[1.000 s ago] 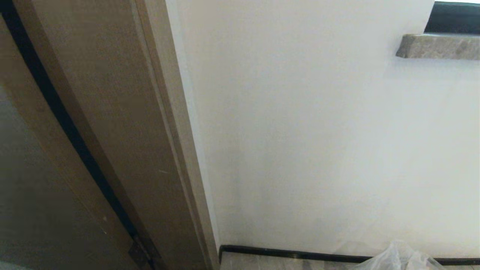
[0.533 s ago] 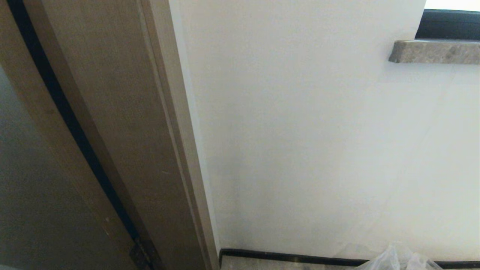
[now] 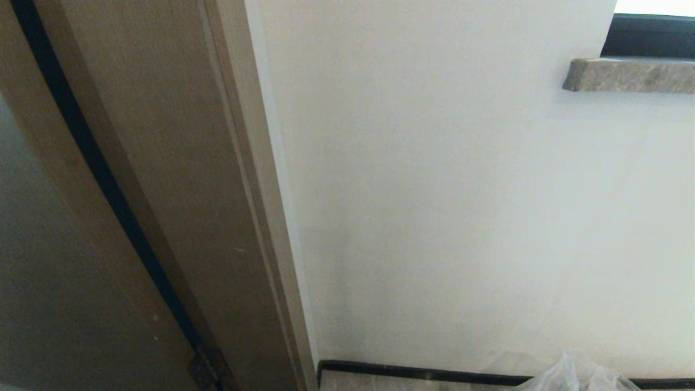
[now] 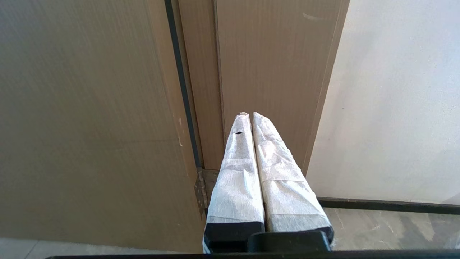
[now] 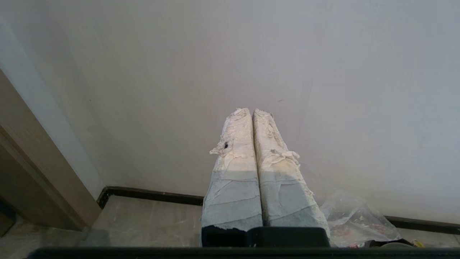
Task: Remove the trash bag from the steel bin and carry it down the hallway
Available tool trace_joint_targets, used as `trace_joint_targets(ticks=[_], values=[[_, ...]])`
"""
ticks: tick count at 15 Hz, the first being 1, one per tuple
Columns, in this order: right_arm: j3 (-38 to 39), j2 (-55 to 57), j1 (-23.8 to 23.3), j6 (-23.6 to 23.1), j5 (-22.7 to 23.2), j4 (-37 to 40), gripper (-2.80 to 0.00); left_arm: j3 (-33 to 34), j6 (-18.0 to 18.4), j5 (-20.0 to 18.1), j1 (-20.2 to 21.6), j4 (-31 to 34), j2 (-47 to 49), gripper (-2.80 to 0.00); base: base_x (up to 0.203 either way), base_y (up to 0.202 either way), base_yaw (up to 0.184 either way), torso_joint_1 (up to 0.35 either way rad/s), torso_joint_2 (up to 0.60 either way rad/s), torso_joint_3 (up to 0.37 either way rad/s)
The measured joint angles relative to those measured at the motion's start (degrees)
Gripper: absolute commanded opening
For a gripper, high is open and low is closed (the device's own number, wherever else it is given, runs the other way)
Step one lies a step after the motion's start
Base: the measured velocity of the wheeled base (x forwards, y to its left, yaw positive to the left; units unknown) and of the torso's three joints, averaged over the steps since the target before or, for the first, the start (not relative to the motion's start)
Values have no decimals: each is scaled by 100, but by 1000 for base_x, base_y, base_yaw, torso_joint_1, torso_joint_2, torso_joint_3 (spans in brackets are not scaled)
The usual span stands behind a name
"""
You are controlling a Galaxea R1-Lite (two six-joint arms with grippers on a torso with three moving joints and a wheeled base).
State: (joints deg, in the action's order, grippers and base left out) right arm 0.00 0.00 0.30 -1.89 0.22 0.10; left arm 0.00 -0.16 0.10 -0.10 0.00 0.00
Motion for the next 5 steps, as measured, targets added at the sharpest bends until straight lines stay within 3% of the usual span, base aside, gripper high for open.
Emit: trace_joint_targets(ticks=[5], values=[[0, 0, -1, -15, -6, 6, -280, 0, 0, -2, 0, 0, 0, -280, 0, 0, 0, 0, 0, 0]])
